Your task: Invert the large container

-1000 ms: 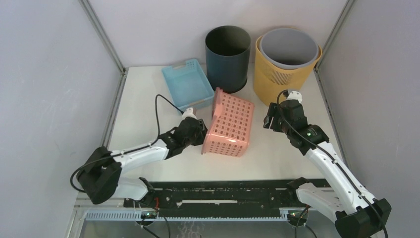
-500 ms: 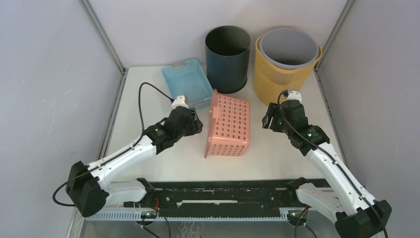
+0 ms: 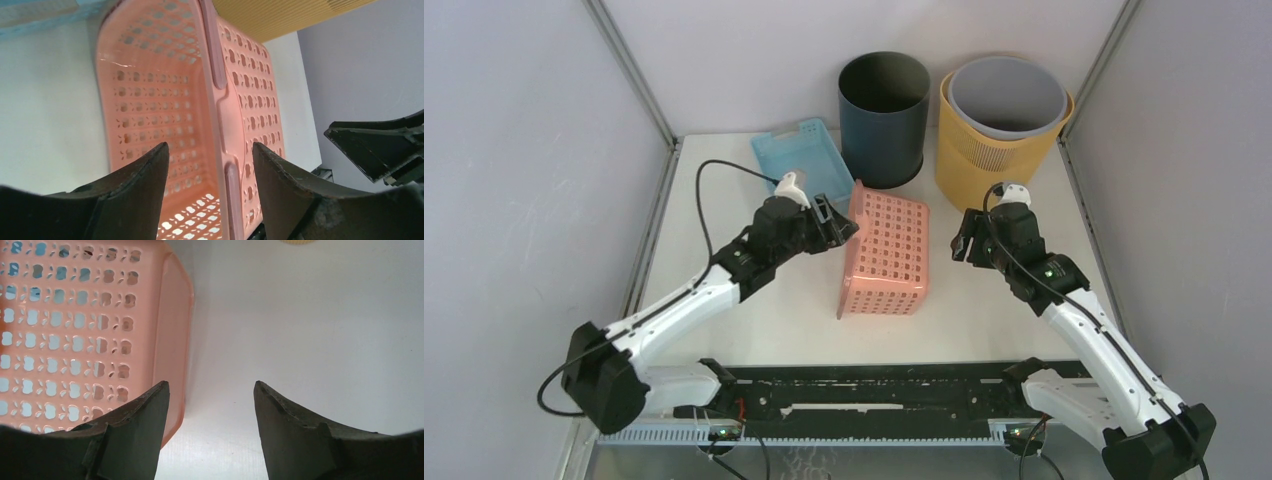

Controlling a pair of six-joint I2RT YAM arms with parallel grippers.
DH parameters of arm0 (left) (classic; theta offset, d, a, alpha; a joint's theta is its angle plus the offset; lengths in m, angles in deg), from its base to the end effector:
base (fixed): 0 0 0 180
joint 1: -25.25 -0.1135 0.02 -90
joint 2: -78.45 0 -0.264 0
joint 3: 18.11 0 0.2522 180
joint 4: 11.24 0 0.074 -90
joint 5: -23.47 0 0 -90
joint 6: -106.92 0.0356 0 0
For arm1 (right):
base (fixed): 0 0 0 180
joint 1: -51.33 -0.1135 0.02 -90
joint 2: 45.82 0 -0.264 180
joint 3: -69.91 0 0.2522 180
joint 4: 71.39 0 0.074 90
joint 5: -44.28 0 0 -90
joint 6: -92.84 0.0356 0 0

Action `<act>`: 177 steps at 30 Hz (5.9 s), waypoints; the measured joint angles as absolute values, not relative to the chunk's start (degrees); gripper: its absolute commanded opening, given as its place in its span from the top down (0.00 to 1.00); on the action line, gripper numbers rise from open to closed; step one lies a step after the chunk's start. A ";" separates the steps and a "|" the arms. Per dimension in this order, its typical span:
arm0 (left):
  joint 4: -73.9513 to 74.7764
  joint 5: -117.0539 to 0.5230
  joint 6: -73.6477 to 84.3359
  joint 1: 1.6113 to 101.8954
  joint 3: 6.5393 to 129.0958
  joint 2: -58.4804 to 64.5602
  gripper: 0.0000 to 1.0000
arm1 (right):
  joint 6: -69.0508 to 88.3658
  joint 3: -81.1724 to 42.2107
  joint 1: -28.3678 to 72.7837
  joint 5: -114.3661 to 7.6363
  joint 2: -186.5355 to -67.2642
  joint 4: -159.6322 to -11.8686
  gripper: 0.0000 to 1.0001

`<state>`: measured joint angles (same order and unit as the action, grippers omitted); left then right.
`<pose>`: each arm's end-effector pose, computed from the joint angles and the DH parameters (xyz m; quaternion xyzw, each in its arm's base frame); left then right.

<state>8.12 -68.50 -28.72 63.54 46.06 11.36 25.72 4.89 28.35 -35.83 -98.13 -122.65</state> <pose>0.2131 -0.1667 0.3023 -0.0628 0.8280 -0.3619 0.4238 0.1772 0.0685 0.3099 0.0366 0.8976 0.0970 0.4285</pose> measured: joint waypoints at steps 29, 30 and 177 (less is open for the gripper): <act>-34.65 -43.19 -47.41 65.66 50.43 -16.88 1.00 | 24.08 3.29 31.87 -38.24 -92.84 -124.51 0.28; -36.29 -42.87 -48.26 65.66 50.43 -17.52 1.00 | 23.90 2.33 32.26 -38.22 -92.28 -124.97 0.28; 30.48 -83.37 -18.41 61.96 77.71 -30.81 0.16 | 25.34 3.34 19.74 -37.67 -99.79 -120.99 0.26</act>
<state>30.48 -83.37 -18.41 61.96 77.71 -30.81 25.34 3.34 19.74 -37.67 -99.79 -120.99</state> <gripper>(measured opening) 0.963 0.732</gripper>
